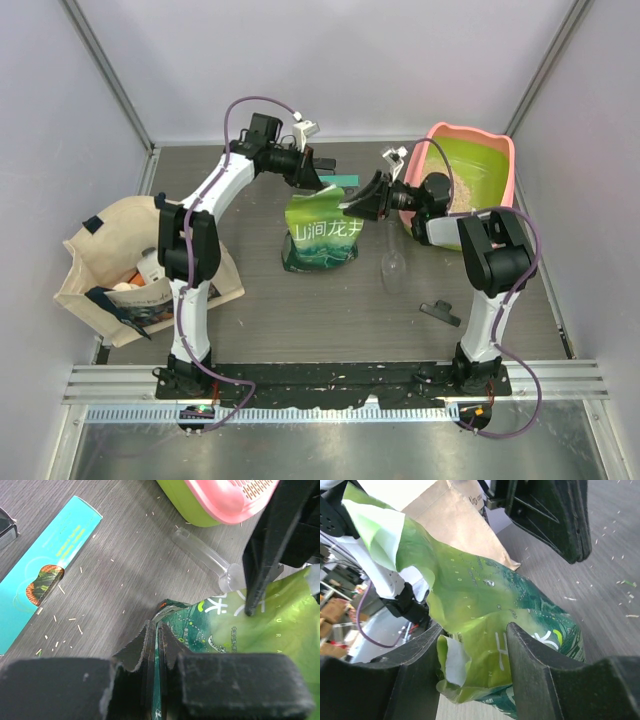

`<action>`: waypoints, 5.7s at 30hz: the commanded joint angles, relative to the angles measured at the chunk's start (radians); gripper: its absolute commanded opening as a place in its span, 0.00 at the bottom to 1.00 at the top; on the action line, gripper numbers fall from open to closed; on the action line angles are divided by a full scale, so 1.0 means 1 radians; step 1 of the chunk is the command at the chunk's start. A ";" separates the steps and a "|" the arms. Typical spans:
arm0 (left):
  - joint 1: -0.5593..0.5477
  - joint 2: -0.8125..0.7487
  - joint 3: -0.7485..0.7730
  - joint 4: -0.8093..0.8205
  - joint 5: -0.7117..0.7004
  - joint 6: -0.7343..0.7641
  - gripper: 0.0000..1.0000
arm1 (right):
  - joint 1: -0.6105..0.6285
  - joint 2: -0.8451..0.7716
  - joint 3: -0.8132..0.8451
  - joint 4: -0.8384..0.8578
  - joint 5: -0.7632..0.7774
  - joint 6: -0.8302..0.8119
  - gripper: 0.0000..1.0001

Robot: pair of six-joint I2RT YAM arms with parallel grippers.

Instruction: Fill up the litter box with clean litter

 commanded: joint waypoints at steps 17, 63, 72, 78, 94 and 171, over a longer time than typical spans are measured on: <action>0.012 -0.102 0.056 -0.117 -0.031 0.076 0.09 | 0.045 -0.145 -0.075 -0.113 0.065 -0.378 0.45; 0.001 -0.533 -0.656 0.409 0.105 -0.407 0.31 | 0.037 -0.330 0.086 -0.997 0.112 -0.580 0.01; 0.003 -0.510 -0.648 0.394 0.107 -0.445 0.31 | 0.004 -0.297 0.079 -0.756 0.094 -0.288 0.01; 0.007 -0.497 -0.705 0.499 0.119 -0.597 0.19 | 0.004 -0.240 0.081 -0.577 0.023 -0.112 0.02; 0.105 -0.403 -0.751 0.559 0.267 -0.853 0.00 | -0.041 -0.093 0.228 -0.393 -0.149 0.565 0.01; -0.134 -0.237 -0.157 -0.508 -0.017 0.886 0.48 | -0.053 -0.070 0.397 -1.377 -0.193 0.139 0.01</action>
